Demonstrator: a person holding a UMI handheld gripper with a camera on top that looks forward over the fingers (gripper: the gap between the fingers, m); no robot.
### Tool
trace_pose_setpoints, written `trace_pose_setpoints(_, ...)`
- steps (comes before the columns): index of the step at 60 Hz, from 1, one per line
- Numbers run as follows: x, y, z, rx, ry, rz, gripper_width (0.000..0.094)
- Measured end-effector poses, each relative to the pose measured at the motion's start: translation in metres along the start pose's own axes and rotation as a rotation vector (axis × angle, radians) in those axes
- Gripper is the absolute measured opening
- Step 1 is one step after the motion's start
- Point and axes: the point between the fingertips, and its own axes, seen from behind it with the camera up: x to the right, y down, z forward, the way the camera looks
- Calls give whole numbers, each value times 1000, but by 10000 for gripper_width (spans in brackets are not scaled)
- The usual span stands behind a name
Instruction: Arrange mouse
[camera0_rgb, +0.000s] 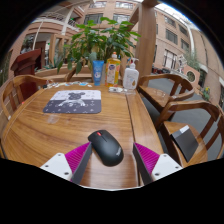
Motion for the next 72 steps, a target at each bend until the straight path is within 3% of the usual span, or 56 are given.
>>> trace_pose_setpoints(8,4,-13,26,-5,-16,31,809)
trace_pose_setpoints(12,1,-16,31,-16,-37,56,721)
trace_pose_setpoints(19,-5,-18,34,-12,-56,57,476)
trace_pose_setpoints(30,-6,-20,34,-14,-18,79,356)
trace_pose_setpoints(36,2,-22,33,-21,39,96,356)
trace_pose_setpoints(41,15,-50,29,23,86,116,357)
trace_pose_setpoints(51,35,-177,12,214,166,143,356)
trace_pose_setpoints(59,-5,-269,18,318,120,141,355)
trace_pose_setpoints(65,-62,-292,52,305,61,108,353)
trace_pose_setpoints(72,-130,-252,113,171,-15,76,353)
